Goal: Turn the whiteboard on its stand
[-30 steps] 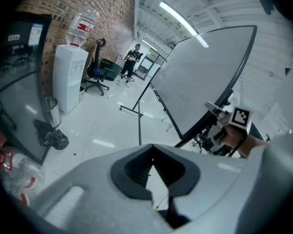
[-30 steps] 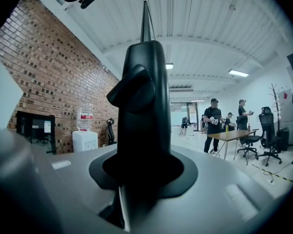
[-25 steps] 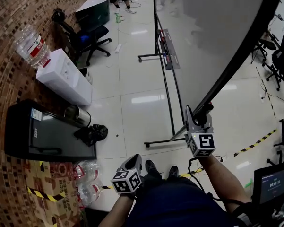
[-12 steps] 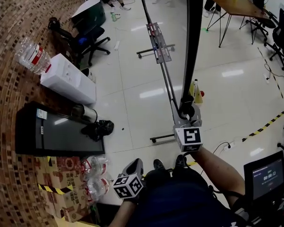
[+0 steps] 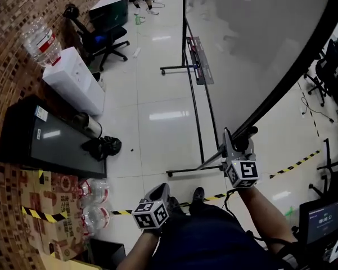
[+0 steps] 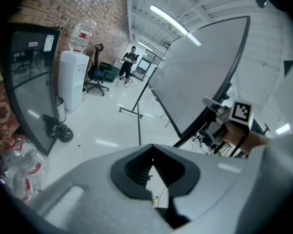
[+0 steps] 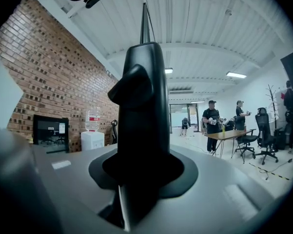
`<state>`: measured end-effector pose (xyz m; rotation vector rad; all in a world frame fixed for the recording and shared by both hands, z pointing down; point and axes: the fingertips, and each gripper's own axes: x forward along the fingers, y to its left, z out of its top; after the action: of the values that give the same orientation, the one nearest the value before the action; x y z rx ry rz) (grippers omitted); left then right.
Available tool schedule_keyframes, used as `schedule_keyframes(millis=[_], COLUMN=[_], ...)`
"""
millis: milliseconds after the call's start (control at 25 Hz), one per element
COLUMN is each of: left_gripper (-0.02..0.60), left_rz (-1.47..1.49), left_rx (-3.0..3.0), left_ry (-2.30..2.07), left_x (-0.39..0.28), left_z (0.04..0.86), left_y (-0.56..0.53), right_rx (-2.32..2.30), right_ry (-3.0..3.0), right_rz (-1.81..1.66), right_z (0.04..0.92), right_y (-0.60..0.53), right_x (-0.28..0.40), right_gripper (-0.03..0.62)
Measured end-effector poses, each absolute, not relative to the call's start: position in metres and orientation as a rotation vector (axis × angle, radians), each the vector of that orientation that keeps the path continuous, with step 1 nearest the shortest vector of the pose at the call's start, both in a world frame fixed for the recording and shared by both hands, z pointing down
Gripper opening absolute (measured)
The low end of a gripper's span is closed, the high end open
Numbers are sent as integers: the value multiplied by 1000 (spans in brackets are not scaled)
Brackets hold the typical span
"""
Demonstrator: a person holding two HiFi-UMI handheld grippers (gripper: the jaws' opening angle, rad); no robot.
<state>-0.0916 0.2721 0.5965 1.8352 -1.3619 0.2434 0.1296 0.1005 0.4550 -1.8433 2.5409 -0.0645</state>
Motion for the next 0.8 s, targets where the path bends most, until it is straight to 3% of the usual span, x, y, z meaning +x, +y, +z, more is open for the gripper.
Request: schedule_keyframes(millis=[800], left_gripper=[6], left_rz=[370], left_rx=[1736], left_ry=[-1512], left_x=[-41], left_z=[573], left_y=[366], right_rx=[-1801], right_ry=[2609], right_rz=[-81], right_z=[451], right_y=[170], right_x=[125], right_gripper=[158])
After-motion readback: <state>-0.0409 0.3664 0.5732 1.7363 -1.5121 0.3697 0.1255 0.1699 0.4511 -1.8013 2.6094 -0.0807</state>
